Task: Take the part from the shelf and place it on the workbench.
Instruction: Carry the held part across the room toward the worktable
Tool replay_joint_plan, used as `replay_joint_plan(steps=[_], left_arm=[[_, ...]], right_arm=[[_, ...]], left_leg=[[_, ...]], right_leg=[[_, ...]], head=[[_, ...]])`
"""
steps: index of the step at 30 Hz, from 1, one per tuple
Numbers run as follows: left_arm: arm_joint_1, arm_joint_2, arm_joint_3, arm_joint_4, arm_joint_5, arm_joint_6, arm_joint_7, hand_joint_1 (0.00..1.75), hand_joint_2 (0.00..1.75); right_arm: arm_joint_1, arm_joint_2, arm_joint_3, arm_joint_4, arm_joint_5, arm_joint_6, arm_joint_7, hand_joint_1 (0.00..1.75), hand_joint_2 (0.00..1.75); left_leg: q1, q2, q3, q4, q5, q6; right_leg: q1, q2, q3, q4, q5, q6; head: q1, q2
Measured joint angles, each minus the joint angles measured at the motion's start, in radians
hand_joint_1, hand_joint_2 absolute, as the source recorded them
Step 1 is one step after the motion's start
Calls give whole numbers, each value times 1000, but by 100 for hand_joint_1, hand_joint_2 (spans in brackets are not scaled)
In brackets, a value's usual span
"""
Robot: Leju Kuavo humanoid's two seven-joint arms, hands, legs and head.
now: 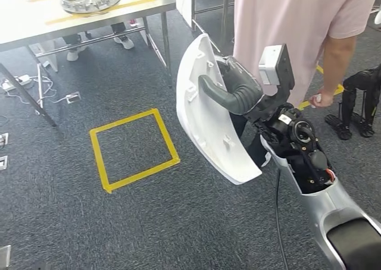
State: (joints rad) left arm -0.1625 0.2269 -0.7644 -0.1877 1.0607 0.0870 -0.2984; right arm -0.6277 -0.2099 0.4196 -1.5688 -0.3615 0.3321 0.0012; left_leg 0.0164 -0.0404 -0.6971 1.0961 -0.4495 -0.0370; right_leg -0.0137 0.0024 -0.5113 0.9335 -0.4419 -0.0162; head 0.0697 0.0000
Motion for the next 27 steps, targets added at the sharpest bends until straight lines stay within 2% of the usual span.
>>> replay_joint_plan(steps=[1, 2, 3, 4, 6, 7, 8, 9, 11, 12, 13, 14, 15, 16, 17, 18, 19, 20, 21, 22, 23, 24, 25, 26, 27], left_arm=[[-2, 0, 0, 0, 0, 0, 0, 0, 175], [-2, -1, -1, 0, 1, 0, 1, 0, 175], [-1, -1, -1, 0, 1, 0, 1, 0, 175], [-1, -2, -2, 0, 1, 0, 1, 0, 175], [-1, -1, -3, 0, 1, 0, 1, 0, 175], [-2, 0, -3, 0, 1, 0, 1, 0, 175], [-3, 1, -3, 0, 1, 0, 1, 0, 175], [-4, 1, -4, 0, 1, 0, 2, 0, 175], [-3, 1, -6, 0, 1, 0, 3, 0, 175], [-3, 1, -7, 0, 0, 0, 4, 0, 175], [-3, 1, -8, 0, -1, 0, 4, 0, 175], [-5, 1, -9, 0, -1, 0, 5, 0, 175], [-6, 1, -10, 0, -2, 0, 6, 0, 175], [-7, 1, -10, 0, -2, 0, 7, 0, 175], [-8, 1, -12, 0, -3, 0, 8, 0, 175], [-8, 1, -13, 0, -4, 0, 9, 0, 175], [-8, 1, -14, 0, -5, 0, 11, 0, 175], [-8, 0, -15, 0, -6, 0, 13, 0, 175], [-8, 0, -16, 0, -6, -1, 14, 0, 175], [-9, 0, -17, 0, -6, 0, 16, 0, 175], [-10, 0, -17, 0, -7, -1, 17, 0, 175], [-10, 0, -17, 0, -7, -1, 18, 0, 175], [-10, 0, -18, 0, -7, 0, 18, 0, 175], [-9, 1, -18, 0, -7, 0, 19, 0, 175], [-8, 2, -18, 0, -7, 0, 19, 0, 175]], right_arm=[[1, 1, 1, 3, 3, 0, -1, 175, 175], [3, 1, 1, 5, 5, 0, -2, 175, 175], [4, 3, 3, 8, 5, 0, -2, 175, 175], [5, 4, 5, 9, 5, 0, -2, 175, 175], [5, 6, 9, 11, 5, 0, -2, 175, 175], [4, 7, 10, 11, 5, 0, -2, 175, 175], [3, 8, 11, 12, 5, 0, -2, 175, 175], [1, 10, 12, 12, 5, 0, -2, 175, 175], [-1, 11, 15, 12, 5, -1, -1, 175, 175], [-1, 12, 16, 12, 5, -2, 1, 175, 175], [-1, 12, 17, 12, 4, -3, 2, 175, 175], [-1, 12, 17, 12, 4, -4, 3, 175, 175], [1, 12, 17, 12, 4, -6, 5, 175, 175], [3, 12, 17, 13, 3, -8, 6, 175, 175], [6, 12, 17, 13, 3, -10, 7, 175, 175], [10, 12, 17, 14, 3, -11, 8, 175, 175], [12, 12, 17, 14, 3, -12, 9, 175, 175], [13, 12, 17, 14, 3, -13, 9, 175, 175], [13, 12, 17, 14, 3, -13, 9, 175, 175], [12, 12, 17, 14, 3, -14, 9, 175, 175], [11, 12, 17, 14, 3, -14, 9, 175, 175], [10, 12, 17, 14, 3, -15, 9, 175, 175], [10, 12, 17, 14, 3, -15, 9, 175, 175], [10, 12, 17, 14, 3, -15, 9, 175, 175], [9, 13, 17, 14, 3, -15, 9, 175, 175]], left_leg=[[1, 19, -34, 71, -30, -4], [3, 27, -61, 126, -49, -7], [3, 32, -70, 148, -50, -10], [3, 35, -57, 128, -34, -11], [3, 57, 23, -11, 27, -10], [0, 75, 62, -78, 49, -5], [-2, 88, 87, -124, 61, 3], [-5, 93, 97, -144, 62, 12], [-7, 76, 95, -146, 61, 29], [-4, 66, 96, -147, 61, 35], [-2, 57, 97, -149, 62, 41], [1, 49, 98, -150, 64, 46], [1, 39, 98, -151, 64, 50], [1, 30, 97, -150, 65, 53], [0, 18, 97, -150, 65, 54], [-1, 6, 97, -150, 65, 54], [-1, -6, 98, -149, 65, 54], [-1, -19, 99, -148, 65, 54], [-1, -31, 100, -147, 65, 53], [-1, -43, 99, -145, 65, 50], [-1, -54, 96, -144, 67, 46], [0, -64, 92, -144, 70, 40], [1, -74, 88, -146, 75, 33], [2, -83, 85, -148, 79, 26], [1, -77, 81, -146, 77, 21]], right_leg=[[2, -13, -1, 0, 0, -1], [3, -25, -3, 0, 0, -1], [4, -37, -3, 0, 0, -1], [4, -49, -3, 0, 0, -1], [4, -73, -2, 2, -3, 4], [8, -83, -2, 5, -6, 8], [11, -91, -1, 7, -9, 13], [15, -99, 0, 8, -12, 18], [16, -113, 4, 9, -18, 28], [14, -106, 2, 15, -27, 33], [12, -89, -7, 37, -45, 38], [9, -64, -25, 82, -73, 43], [7, -37, -55, 149, -108, 45], [6, -21, -88, 225, -141, 47], [6, -12, -117, 288, -162, 48], [6, -8, -133, 319, -163, 47], [6, -6, -130, 307, -145, 45], [6, -1, -107, 253, -107, 42], [6, 11, -75, 177, -67, 38], [5, 29, -45, 108, -38, 34], [5, 44, -22, 54, -21, 31], [6, 54, -12, 28, -18, 28], [7, 54, -9, 22, -21, 27], [5, 44, -5, 16, -19, 23], [3, 33, 0, 11, -15, 19]], head=[[-6, 0], [-10, 0], [-14, 0], [-18, 0], [-28, 0], [-32, 0], [-34, 0], [-33, 0], [-28, 0], [-26, 0], [-23, 0], [-18, 0], [-12, 0], [-5, 0], [-1, 0], [3, 0], [5, 0], [6, 0], [8, 0], [9, 0], [10, 0], [10, 0], [9, 0], [8, 0], [6, 0]])
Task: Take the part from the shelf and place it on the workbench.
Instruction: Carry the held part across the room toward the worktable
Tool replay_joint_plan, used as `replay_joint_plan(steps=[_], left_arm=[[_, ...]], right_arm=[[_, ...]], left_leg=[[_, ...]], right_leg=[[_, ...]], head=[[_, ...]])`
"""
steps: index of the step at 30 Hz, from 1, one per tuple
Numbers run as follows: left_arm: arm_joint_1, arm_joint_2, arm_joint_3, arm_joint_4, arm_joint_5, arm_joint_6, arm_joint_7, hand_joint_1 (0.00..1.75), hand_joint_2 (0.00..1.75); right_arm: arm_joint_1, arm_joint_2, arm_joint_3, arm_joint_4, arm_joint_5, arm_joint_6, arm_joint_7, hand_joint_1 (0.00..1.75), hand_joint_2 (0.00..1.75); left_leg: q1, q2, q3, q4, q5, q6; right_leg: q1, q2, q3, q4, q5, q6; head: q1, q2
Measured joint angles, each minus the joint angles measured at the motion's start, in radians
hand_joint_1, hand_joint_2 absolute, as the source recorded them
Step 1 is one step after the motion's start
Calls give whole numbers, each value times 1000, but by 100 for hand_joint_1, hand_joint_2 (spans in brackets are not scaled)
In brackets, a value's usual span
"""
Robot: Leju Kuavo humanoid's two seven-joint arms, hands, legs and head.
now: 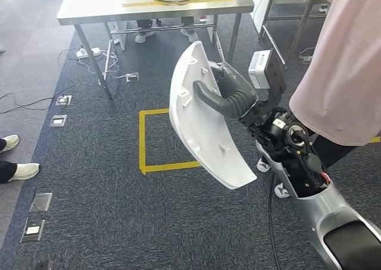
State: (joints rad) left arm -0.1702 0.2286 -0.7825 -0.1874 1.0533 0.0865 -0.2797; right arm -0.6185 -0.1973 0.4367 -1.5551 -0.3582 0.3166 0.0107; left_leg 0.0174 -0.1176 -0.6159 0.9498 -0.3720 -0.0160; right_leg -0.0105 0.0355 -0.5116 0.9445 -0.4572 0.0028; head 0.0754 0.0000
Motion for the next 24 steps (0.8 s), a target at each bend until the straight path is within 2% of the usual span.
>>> replay_joint_plan(steps=[2, 3, 4, 5, 6, 7, 8, 10, 11, 12, 15, 16, 19, 20, 22, 23, 24], left_arm=[[0, 1, 0, 0, 0, 0, 0, 0, 175], [-1, 1, 0, 0, -1, 0, 1, 0, 175], [-3, 1, -1, 0, -1, -1, 1, 0, 175], [-4, 0, -1, 0, -1, -1, 2, 0, 175], [-4, -1, -1, 0, -1, -2, 3, 0, 175], [-4, -1, -1, 0, -1, -3, 4, 0, 175], [-4, -1, -2, 0, -1, -4, 6, 0, 175], [-6, 0, -2, 0, -2, -6, 9, 0, 175], [-7, 1, -2, 0, -2, -6, 12, 0, 175], [-8, 1, -2, 0, -3, -7, 15, 0, 175], [-11, 0, -2, 0, -4, -12, 21, 0, 175], [-11, 0, -2, 0, -4, -14, 22, 0, 175], [-11, 1, -2, 0, -4, -17, 24, 0, 175], [-11, 1, -2, 0, -4, -17, 24, 0, 175], [-11, 1, -2, 0, -4, -17, 24, 0, 175], [-12, 0, -2, 0, -4, -17, 24, 0, 175], [-13, 0, -2, 0, -4, -17, 24, 0, 175]], right_arm=[[-3, 1, 0, 0, 0, -1, 0, 175, 175], [-4, 1, 0, 0, 0, -1, 1, 175, 175], [-4, 1, -1, 0, 0, -1, 1, 175, 175], [-3, 1, 0, 1, 0, -2, 1, 175, 175], [-3, 1, 0, 1, 1, -2, 2, 175, 175], [-2, 1, 0, 2, 3, -2, 2, 175, 175], [-2, 1, 0, 3, 5, -4, 3, 175, 175], [-2, 1, 0, 3, 10, -8, 5, 175, 175], [-3, 1, -1, 3, 13, -11, 6, 175, 175], [-4, 1, -1, 3, 15, -13, 6, 175, 175], [-4, 0, -1, 3, 20, -17, 9, 175, 175], [-5, 0, -1, 3, 19, -18, 11, 175, 175], [-5, 0, -1, 3, 19, -20, 13, 175, 175], [-6, 0, -1, 3, 19, -20, 13, 175, 175], [-6, 0, -1, 4, 19, -21, 13, 175, 175], [-5, 0, -1, 4, 19, -21, 13, 175, 175], [-5, 0, -1, 4, 19, -22, 14, 175, 175]], left_leg=[[-4, 47, -27, 53, -33, -10], [-3, 77, -54, 111, -64, -15], [-1, 95, -89, 182, -97, -20], [1, 103, -119, 247, -121, -24], [4, 106, -138, 286, -130, -28], [6, 109, -138, 287, -121, -30], [8, 112, -115, 246, -96, -32], [10, 123, -36, 104, -40, -31], [9, 127, -6, 48, -25, -25], [10, 130, 12, 14, -19, -19], [6, 127, 17, 4, -22, -4], [1, 126, 17, 6, -26, 2], [-2, 123, 21, 5, -31, 24], [-1, 122, 24, 4, -30, 26], [-5, 120, 30, 5, -33, 27], [-7, 119, 30, 7, -35, 26], [-9, 119, 30, 8, -36, 27]], right_leg=[[-5, -24, 9, -12, 9, -11], [-4, -34, 10, -14, 11, -14], [-3, -43, 9, -14, 12, -17], [-3, -51, 8, -14, 12, -19], [-2, -58, 7, -14, 11, -19], [-3, -65, 7, -14, 11, -18], [-3, -71, 7, -13, 10, -16], [-1, -78, 6, -8, 4, -8], [1, -80, 5, -5, 1, -2], [5, -81, 2, 0, -3, 2], [8, -80, 2, 1, -8, -18], [6, -81, 5, -3, -7, -17], [-2, -80, 9, -5, -14, 23], [-1, -74, 7, -1, -10, 18], [-1, -64, 6, 4, -12, -9], [-1, -64, 9, -2, -8, -16], [-3, -64, 13, -6, -14, -11]], head=[[-12, 0], [-19, 0], [-26, 0], [-31, 0], [-36, 0], [-41, 0], [-45, 0], [-50, 0], [-52, 0], [-51, 0], [-39, 0], [-36, 0], [-36, 0], [-32, 0], [-22, 0], [-19, 0], [-18, 0]])
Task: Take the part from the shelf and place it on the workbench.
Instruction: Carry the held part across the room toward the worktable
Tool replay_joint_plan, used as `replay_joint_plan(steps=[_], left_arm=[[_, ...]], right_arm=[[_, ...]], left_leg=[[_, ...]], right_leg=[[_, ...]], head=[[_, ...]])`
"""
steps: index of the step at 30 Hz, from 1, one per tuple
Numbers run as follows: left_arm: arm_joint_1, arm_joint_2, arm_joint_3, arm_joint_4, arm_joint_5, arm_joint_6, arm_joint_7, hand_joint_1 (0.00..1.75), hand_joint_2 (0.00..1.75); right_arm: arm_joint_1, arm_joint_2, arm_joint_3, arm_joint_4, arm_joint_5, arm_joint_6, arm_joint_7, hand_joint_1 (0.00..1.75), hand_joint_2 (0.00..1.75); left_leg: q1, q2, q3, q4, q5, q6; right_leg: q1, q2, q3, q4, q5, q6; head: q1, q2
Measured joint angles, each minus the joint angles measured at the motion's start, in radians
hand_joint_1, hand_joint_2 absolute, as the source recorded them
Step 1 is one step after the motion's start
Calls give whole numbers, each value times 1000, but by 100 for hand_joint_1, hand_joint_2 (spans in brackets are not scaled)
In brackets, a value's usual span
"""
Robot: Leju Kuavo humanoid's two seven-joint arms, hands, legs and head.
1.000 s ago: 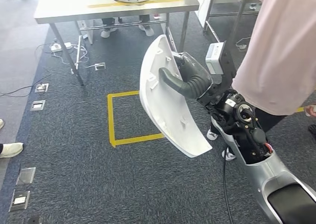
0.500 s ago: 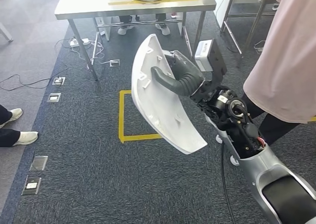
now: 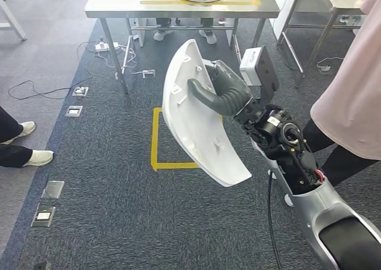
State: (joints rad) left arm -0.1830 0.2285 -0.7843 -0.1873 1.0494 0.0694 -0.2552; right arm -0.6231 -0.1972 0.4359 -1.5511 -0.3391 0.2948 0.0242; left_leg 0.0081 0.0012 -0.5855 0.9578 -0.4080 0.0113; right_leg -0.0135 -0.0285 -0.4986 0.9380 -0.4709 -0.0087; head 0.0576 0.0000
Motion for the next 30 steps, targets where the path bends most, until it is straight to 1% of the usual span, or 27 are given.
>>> replay_joint_plan(steps=[2, 3, 6, 10, 18, 20, 22, 24, 25, 26, 27, 28, 29, 30], left_arm=[[-1, 0, 0, 0, 0, 0, 0, 0, 175], [-1, 0, 0, 0, 0, 0, 0, 0, 175], [-1, 0, 0, 0, 0, 0, 0, 0, 175], [-1, 0, 0, 0, 0, 0, 1, 0, 175], [-1, 0, 0, 0, 17, -21, 31, 0, 175], [-1, 1, 0, 0, 18, -23, 32, 0, 175], [-1, 2, 0, 0, 19, -24, 32, 0, 175], [-1, 3, 0, 0, 19, -23, 32, 0, 175], [-1, 4, 0, 0, 19, -23, 32, 0, 175], [-1, 4, 0, 0, 19, -22, 32, 0, 175], [-2, 4, 0, 0, 19, -21, 32, 0, 175], [-3, 4, 0, 0, 19, -21, 32, 0, 175], [-4, 4, 0, 0, 19, -21, 33, 0, 175], [-4, 3, 0, 0, 19, -22, 33, 0, 175]], right_arm=[[1, 0, 0, 0, 0, -1, 0, 175, 175], [1, 0, 0, 0, 0, -1, 0, 175, 175], [1, 0, 0, 0, 0, -1, 0, 175, 175], [1, 0, 0, 0, 0, -1, 0, 175, 175], [1, 0, 0, 0, 0, -1, -7, 175, 175], [1, 0, 0, 0, 0, -1, -7, 175, 175], [2, 0, 0, 0, 0, -1, -7, 175, 175], [2, 0, 0, 0, 0, -1, -8, 175, 175], [1, 0, 0, -1, 0, -1, -8, 175, 175], [1, 0, -1, -1, -1, -1, -8, 175, 175], [2, -1, -1, -1, -1, -1, -8, 175, 175], [4, -1, -1, 0, -1, 0, -8, 175, 175], [8, -1, 0, 0, -1, 0, -8, 175, 175], [13, -2, 0, 1, -1, 0, -7, 175, 175]], left_leg=[[-1, 0, 0, 1, -1, 1], [-1, 0, 0, 1, -2, 2], [-1, 0, 0, 1, -2, 1], [-1, 0, 0, 1, -2, 1], [2, 0, 1, 0, -2, 0], [-2, 0, 0, 3, -4, 2], [-5, 0, -1, 4, -7, 6], [1, -1, 8, -8, -6, 11], [4, -1, 15, -16, -5, 14], [7, -1, 22, -22, -4, 17], [7, -1, 26, -24, -5, 18], [7, -2, 29, -24, -7, 20], [7, -4, 31, -24, -9, 20], [8, -7, 33, -24, -12, 18]], right_leg=[[-3, 0, 2, -5, 1, 20], [-3, 0, 3, -5, 1, 22], [-3, 0, 2, -6, 1, 25], [-3, 0, 2, -6, 0, 33], [-1, 0, 2, -5, -1, 34], [-3, 0, 3, -7, 0, 38], [-6, -3, 5, -11, 0, 45], [-6, 0, 6, -6, -7, 51], [-5, 5, -3, 16, -20, 52], [-5, 12, -24, 63, -43, 53], [-6, 19, -60, 132, -73, 53], [-6, 22, -104, 211, -102, 54], [-6, 24, -145, 276, -119, 54], [-7, 24, -171, 309, -117, 55]], head=[[2, 0], [3, 0], [3, 0], [-1, 0], [-12, 0], [-14, 0], [-18, 0], [-20, 0], [-18, 0], [-15, 0], [-11, 0], [-9, 0], [-6, 0], [-4, 0]])
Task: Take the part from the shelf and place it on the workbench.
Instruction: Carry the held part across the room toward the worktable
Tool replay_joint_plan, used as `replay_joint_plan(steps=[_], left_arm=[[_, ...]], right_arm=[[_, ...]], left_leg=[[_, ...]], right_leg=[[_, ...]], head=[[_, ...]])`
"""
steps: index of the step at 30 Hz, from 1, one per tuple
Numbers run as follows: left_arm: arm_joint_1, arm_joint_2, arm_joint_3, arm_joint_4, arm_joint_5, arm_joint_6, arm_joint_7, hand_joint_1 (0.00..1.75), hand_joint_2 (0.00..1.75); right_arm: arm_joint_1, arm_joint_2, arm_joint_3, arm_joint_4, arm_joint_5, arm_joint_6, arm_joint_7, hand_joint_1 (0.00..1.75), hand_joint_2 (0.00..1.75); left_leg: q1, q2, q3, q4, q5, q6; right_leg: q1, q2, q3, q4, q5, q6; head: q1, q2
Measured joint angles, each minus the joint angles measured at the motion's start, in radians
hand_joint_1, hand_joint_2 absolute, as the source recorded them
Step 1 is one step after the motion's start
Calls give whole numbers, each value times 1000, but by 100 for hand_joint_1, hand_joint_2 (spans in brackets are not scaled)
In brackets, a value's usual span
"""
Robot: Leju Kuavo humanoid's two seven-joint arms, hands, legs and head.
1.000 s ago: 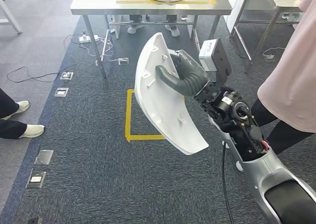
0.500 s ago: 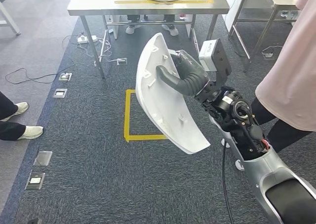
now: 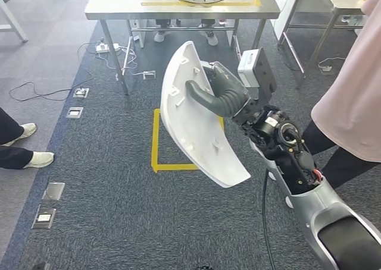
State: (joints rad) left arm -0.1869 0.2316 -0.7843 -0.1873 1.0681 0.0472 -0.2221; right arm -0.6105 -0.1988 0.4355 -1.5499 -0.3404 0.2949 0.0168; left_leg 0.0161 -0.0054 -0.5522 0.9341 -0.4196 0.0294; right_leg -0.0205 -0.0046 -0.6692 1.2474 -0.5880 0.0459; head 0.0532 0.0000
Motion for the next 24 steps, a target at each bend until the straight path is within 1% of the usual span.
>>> replay_joint_plan(steps=[1, 2, 3, 4, 5, 6, 7, 9, 10, 11, 12, 13, 14, 15, 16, 17, 18, 19, 20, 21, 23, 24], left_arm=[[1, 0, 0, 0, 0, -1, 0, 0, 175], [1, -1, 0, 0, 0, -1, 1, 0, 175], [2, -1, 0, 0, 0, -2, 1, 0, 175], [1, -1, 0, 0, 0, -2, 1, 0, 175], [0, 0, 0, 0, 0, -2, 1, 0, 175], [-1, 0, 0, 0, 0, -2, 1, 0, 175], [-1, 1, 0, 0, 0, -2, 1, 0, 175], [-1, 2, 0, 0, 0, -2, 1, 0, 175], [-1, 2, 0, 0, 0, -2, 1, 0, 175], [-2, 2, 0, 0, 0, -2, 1, 0, 175], [-3, 2, 0, 0, 0, -2, 1, 0, 175], [-4, 2, 0, 0, 0, -1, 1, 0, 175], [-3, 1, 0, 0, 0, -1, 1, 0, 175], [-2, 1, 0, 0, 0, -1, 1, 0, 175], [0, 1, 0, 0, 0, 0, 1, 0, 175], [1, 2, 0, 0, 0, 0, 1, 0, 175], [1, 2, 0, 0, 0, 1, 1, 0, 175], [1, 4, 0, 0, 0, 2, 1, 0, 175], [0, 5, 0, 0, 0, 2, 1, 0, 175], [0, 6, 0, 0, 0, 2, 1, 0, 175], [-2, 6, 0, 0, 0, 2, 1, 0, 175], [-1, 5, 0, 0, 0, 2, 1, 0, 175]], right_arm=[[3, 0, 0, 1, 0, 0, 0, 175, 175], [4, -1, 0, 1, 0, 0, 0, 175, 175], [4, -1, 0, 1, 0, 0, 0, 175, 175], [3, -1, 0, 1, 0, 0, 0, 175, 175], [4, -1, 0, 2, 0, 0, 0, 175, 175], [5, -1, 0, 2, 0, 0, 0, 175, 175], [6, -1, 0, 2, 0, 0, 0, 175, 175], [5, -1, 0, 1, 0, 0, 0, 175, 175], [4, -1, -1, 1, 0, 0, 0, 175, 175], [2, -1, -1, 0, 0, 0, -1, 175, 175], [2, -1, -1, 0, 0, -1, -1, 175, 175], [2, -1, -1, 0, 0, -1, -2, 175, 175], [4, -1, 0, 0, 0, -1, -2, 175, 175], [6, -1, 0, 0, 0, -1, -2, 175, 175], [8, -1, 0, 0, 0, -1, -2, 175, 175], [8, -1, 0, 0, 0, -1, -2, 175, 175], [8, -1, 0, 0, 0, -1, -2, 175, 175], [8, -1, 0, 0, 0, -1, -2, 175, 175], [7, -1, 0, 0, 0, -1, -2, 175, 175], [6, -1, 0, 0, 0, -1, -2, 175, 175], [5, -1, 0, 0, 0, -1, -2, 175, 175], [5, -1, -1, 0, 0, -1, -2, 175, 175]], left_leg=[[1, -3, 4, 1, -4, -3], [3, -7, 10, 2, -8, -8], [4, -10, 15, 3, -14, -13], [3, -13, 19, 6, -20, -20], [2, -16, 19, 8, -25, -27], [0, -18, 18, 10, -27, -33], [0, -19, 16, 10, -28, -39], [4, -18, 17, 12, -34, -50], [5, -14, 10, 32, -43, -55], [6, -10, -12, 76, -62, -60], [6, -6, -51, 144, -85, -63], [6, -3, -100, 225, -109, -65], [6, -3, -149, 297, -124, -65], [6, -3, -184, 335, -120, -64], [5, -3, -198, 331, -94, -61], [4, -2, -189, 285, -51, -56], [2, -2, -164, 209, 2, -50], [-2, 0, -133, 135, 38, -44], [-6, 1, -108, 76, 58, -38], [-9, 2, -92, 41, 60, -33], [-10, 1, -78, 25, 42, -23], [-8, 0, -69, 21, 37, -17]], right_leg=[[-1, 0, -6, -9, 24, 0], [-2, 0, 8, -58, 66, 0], [-5, 1, 34, -130, 113, 0], [-5, 3, 62, -200, 147, -1], [-6, 5, 85, -251, 167, -5], [-4, 7, 97, -278, 171, -9], [-1, 9, 102, -283, 163, -16], [0, 9, 109, -287, 159, -31], [-1, 9, 115, -290, 157, -38], [-2, 8, 123, -293, 154, -45], [-1, 7, 129, -294, 150, -50], [0, 6, 135, -295, 144, -54], [2, 5, 141, -295, 138, -57], [3, 5, 149, -295, 131, -58], [4, 5, 159, -295, 123, -58], [5, 6, 171, -295, 115, -57], [5, 6, 182, -296, 105, -55], [8, 6, 191, -296, 95, -51], [9, 7, 196, -297, 86, -47], [11, 7, 202, -300, 79, -41], [12, 8, 216, -303, 75, -30], [12, 8, 221, -298, 72, -26]], head=[[3, 0], [7, 0], [12, 0], [16, 0], [17, 0], [15, 0], [11, 0], [5, 0], [1, 0], [-4, 0], [-11, 0], [-19, 0], [-23, 0], [-26, 0], [-28, 0], [-29, 0], [-31, 0], [-33, 0], [-36, 0], [-38, 0], [-38, 0], [-35, 0]])
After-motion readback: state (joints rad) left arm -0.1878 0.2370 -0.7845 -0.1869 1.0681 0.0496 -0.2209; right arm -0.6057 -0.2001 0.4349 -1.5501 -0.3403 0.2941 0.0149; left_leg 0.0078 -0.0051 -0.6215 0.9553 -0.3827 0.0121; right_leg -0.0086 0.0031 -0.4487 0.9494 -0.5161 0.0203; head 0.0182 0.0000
